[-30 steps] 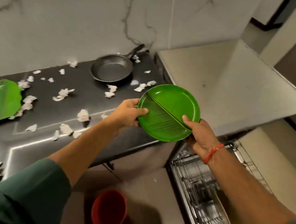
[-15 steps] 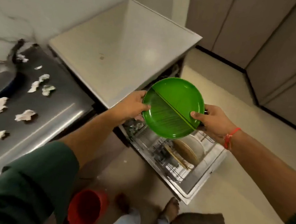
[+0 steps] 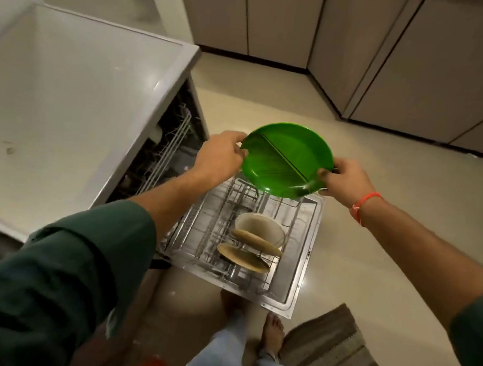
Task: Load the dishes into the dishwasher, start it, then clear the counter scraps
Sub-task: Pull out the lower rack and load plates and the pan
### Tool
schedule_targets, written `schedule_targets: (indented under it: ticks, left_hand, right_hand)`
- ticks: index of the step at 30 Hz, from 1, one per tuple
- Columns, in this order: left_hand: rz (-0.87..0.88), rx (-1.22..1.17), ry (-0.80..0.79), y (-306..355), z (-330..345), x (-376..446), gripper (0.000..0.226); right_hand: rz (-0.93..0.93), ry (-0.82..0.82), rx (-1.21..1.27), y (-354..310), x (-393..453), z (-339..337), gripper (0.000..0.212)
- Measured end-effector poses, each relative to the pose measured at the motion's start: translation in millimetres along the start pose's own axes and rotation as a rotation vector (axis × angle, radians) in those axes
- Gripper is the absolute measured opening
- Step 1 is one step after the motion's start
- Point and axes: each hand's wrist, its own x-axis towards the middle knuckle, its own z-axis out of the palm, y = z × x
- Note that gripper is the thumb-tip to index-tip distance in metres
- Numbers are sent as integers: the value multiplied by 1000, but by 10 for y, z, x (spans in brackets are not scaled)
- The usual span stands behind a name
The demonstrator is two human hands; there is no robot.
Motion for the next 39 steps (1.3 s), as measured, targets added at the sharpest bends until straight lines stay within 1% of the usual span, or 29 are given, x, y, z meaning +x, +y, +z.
schedule_targets:
  ticks: [4, 9, 12, 16, 18, 22, 26, 32, 39]
  left_hand:
    - [66, 105, -15, -91, 267, 463, 32]
    - [138, 330, -119, -438, 673, 984, 22]
    - [144, 480, -173, -724, 963, 1210, 18]
    - [156, 631, -275, -1200, 1460, 1470, 16]
    - [139, 683, -316, -1427, 1739, 1546, 15]
    - [89, 687, -314, -1836, 2261, 1690, 15]
    - [86, 684, -323, -2141, 2654, 1813, 16]
    - [80, 640, -325, -2400, 2949, 1966, 15]
    - [67, 638, -375, -2596, 3122, 1853, 17]
  right_hand:
    - [45, 75, -167, 206, 360, 107, 18]
    - [110, 112, -330, 554, 831, 422, 22]
    - [116, 83, -470, 801, 1095, 693, 20]
    - [101, 8, -625, 1247, 1527, 1124, 28]
    - [95, -5, -674, 1466, 1682, 1301, 27]
    - [97, -27, -729, 1908, 1952, 1637, 25]
    - [104, -33, -716, 2282, 2103, 1930, 24]
    - [107, -41, -715, 2563, 2205, 2136, 23]
    - [108, -72, -714, 2710, 2196, 2253, 21]
